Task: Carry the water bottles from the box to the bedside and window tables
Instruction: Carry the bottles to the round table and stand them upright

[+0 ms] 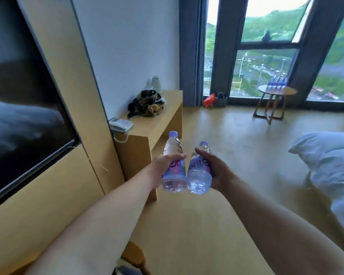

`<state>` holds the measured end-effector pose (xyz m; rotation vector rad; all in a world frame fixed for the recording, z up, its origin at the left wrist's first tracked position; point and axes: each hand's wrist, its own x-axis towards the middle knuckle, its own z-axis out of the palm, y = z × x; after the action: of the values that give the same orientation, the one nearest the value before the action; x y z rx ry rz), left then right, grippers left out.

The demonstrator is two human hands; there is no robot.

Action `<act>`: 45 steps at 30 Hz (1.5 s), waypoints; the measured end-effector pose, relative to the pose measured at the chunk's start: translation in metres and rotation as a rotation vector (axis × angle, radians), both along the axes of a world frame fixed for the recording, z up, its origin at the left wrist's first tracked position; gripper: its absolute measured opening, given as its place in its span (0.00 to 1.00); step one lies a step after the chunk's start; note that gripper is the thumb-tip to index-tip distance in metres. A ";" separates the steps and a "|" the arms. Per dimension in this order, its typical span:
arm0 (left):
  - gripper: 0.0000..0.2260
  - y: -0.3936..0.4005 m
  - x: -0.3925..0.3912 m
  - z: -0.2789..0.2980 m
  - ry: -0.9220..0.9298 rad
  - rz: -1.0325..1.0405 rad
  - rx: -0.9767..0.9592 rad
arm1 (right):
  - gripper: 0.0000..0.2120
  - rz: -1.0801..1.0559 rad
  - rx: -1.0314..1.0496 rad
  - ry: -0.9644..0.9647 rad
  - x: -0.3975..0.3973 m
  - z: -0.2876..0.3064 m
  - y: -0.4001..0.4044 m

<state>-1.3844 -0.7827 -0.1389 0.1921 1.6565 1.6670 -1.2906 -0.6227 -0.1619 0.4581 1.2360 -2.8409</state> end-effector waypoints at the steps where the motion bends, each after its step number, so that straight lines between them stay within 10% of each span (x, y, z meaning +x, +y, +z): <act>1: 0.25 0.028 0.000 0.006 0.009 -0.002 0.007 | 0.08 -0.005 0.045 -0.001 0.004 0.007 0.023; 19: 0.23 0.441 -0.021 0.046 0.166 -0.350 0.065 | 0.13 -0.510 0.152 0.004 0.048 0.038 0.400; 45: 0.29 1.029 -0.283 0.011 0.164 -0.607 0.055 | 0.15 -0.651 0.248 -0.085 -0.198 0.028 0.946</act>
<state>-1.6677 0.2463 -0.1284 0.7932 1.4677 1.2518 -1.4889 0.3232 -0.1344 1.1702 1.6862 -3.1044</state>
